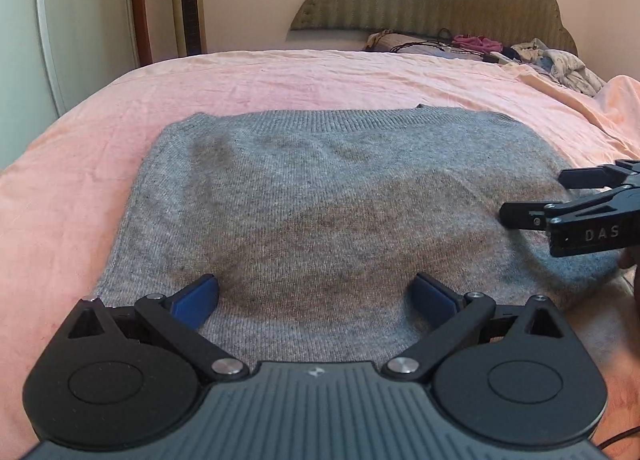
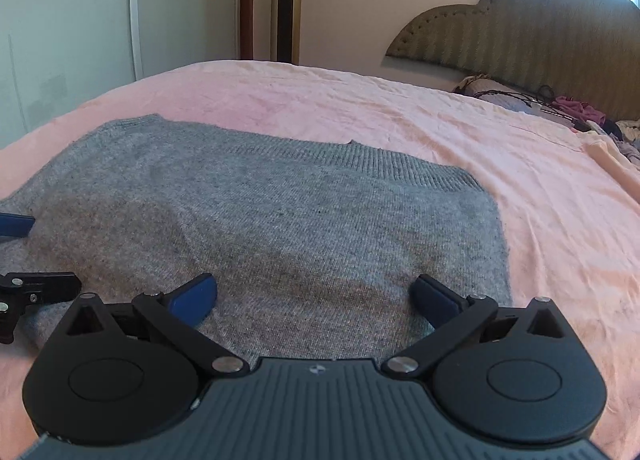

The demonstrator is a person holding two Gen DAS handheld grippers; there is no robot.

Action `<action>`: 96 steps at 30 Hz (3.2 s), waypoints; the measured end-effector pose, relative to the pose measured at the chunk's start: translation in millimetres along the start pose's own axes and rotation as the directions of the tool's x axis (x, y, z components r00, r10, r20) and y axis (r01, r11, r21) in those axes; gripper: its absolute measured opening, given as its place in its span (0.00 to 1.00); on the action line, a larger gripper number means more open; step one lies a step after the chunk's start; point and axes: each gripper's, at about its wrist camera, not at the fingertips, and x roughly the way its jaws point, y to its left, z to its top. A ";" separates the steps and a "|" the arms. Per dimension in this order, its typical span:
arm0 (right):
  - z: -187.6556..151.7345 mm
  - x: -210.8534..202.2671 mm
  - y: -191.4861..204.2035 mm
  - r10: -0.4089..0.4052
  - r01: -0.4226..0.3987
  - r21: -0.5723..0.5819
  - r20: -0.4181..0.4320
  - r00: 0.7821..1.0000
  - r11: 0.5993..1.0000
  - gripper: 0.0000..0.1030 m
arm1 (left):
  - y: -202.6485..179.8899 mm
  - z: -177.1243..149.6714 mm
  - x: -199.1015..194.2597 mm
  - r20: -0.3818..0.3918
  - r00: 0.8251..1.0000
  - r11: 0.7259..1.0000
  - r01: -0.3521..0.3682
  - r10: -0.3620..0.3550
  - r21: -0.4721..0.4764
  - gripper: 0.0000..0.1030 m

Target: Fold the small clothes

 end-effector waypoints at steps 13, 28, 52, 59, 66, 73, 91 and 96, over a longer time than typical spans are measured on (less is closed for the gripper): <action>-20.9 -14.7 5.4 -0.014 0.015 0.050 -0.016 1.000 0.999 1.00 | 0.3 -1.0 -2.0 0.004 1.000 1.000 -0.012 0.012 -0.009 1.00; -22.0 -18.0 6.9 -0.015 0.016 0.059 -0.014 1.000 0.998 1.00 | 33.5 -13.1 -42.8 -0.001 0.997 0.981 -0.071 0.072 -0.183 1.00; -55.3 -54.1 -98.9 0.327 -0.272 0.768 0.086 0.941 0.580 0.98 | 129.7 -45.7 -40.2 0.194 0.949 0.439 0.289 -0.250 -0.851 0.98; -75.4 -31.4 -118.3 0.360 -0.270 0.855 0.107 0.927 0.443 0.14 | 130.4 -34.7 -25.2 0.050 0.992 0.604 0.111 -0.117 -0.789 0.06; -77.4 -46.9 -118.9 0.404 -0.338 0.841 0.160 0.901 0.422 0.12 | 145.8 -19.3 -63.0 0.126 0.985 0.693 0.172 -0.117 -0.700 0.04; -100.7 -56.8 -109.3 0.448 -0.301 0.859 0.097 0.889 0.413 0.13 | 144.4 -40.0 -48.0 0.017 0.997 0.709 0.070 -0.081 -0.702 0.08; 73.4 -7.7 -80.3 0.592 -0.540 0.549 0.100 0.800 0.638 0.92 | -19.2 32.4 -50.6 0.187 0.981 0.996 -0.036 0.052 -0.087 0.04; 101.3 68.4 -44.0 0.780 -0.609 0.628 0.006 0.626 0.484 0.92 | -59.3 13.6 -49.6 0.179 0.983 0.996 0.029 -0.045 0.086 0.05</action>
